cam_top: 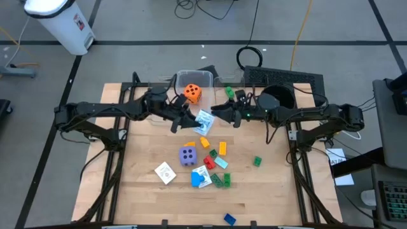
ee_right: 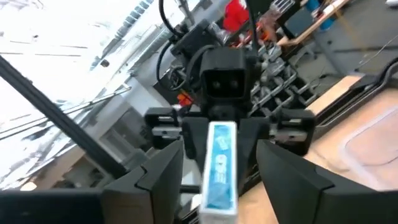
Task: Pick & Place Toys
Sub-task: Put the blue deck of cards into the left transparent bin
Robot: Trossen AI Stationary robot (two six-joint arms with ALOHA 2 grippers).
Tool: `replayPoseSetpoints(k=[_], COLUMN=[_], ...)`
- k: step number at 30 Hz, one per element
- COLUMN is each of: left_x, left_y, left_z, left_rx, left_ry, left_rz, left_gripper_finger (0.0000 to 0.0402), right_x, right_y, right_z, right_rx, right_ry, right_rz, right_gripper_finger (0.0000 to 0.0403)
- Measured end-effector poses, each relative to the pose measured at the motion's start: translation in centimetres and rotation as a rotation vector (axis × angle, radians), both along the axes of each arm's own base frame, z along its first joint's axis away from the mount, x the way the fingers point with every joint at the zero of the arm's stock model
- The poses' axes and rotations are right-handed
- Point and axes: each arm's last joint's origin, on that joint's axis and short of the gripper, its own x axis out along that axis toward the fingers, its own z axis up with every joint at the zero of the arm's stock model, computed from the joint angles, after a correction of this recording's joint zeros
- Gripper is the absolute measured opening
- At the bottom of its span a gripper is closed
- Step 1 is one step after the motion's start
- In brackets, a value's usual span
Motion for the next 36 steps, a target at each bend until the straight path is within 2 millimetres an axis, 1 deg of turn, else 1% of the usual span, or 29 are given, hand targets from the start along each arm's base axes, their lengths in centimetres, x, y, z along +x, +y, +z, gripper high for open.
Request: replayPoseSetpoints(k=[4,8,11,14,18,20,27,31,36], left_x=[0.1,0.0,-0.2,0.1,1.4,2.2,4.4,4.9,4.9], left_y=[0.0,0.3,0.7,1.0,1.2,1.3,1.7,1.7,1.7], left_z=[0.8,2.4,3.6,4.5,4.9,4.6,4.6,4.9,4.9], left_rx=[0.042,0.119,0.145,0.150,0.107,0.076,0.071,0.077,0.079], left_ry=[0.093,0.177,0.213,0.235,0.260,0.292,0.348,0.369,0.392], left_rz=[-0.012,-0.016,-0.018,-0.042,-0.142,-0.185,-0.237,-0.253,-0.256], left_gripper_finger=[0.0092,0.0092,0.0092,0.0092,0.0092,0.0092,0.0092,0.0092,0.0092], right_x=[0.1,0.1,0.1,0.1,0.1,0.1,0.1,0.1,0.1], right_y=[0.3,0.3,0.3,0.3,0.3,0.4,0.4,0.4,0.4], right_z=[-0.4,-0.9,-0.9,-0.9,-1.0,-1.1,-1.4,-1.5,-1.6], right_rx=[0.031,0.035,0.033,0.027,0.014,0.016,0.023,0.015,-0.003], right_ry=[0.047,0.090,0.092,0.099,0.099,0.110,0.147,0.157,0.164], right_rz=[0.059,0.088,0.091,0.090,0.091,0.093,0.098,0.098,0.095], right_gripper_finger=[0.0196,0.0196,0.0196,0.0196,0.0196,0.0196,0.0196,0.0190,0.0152])
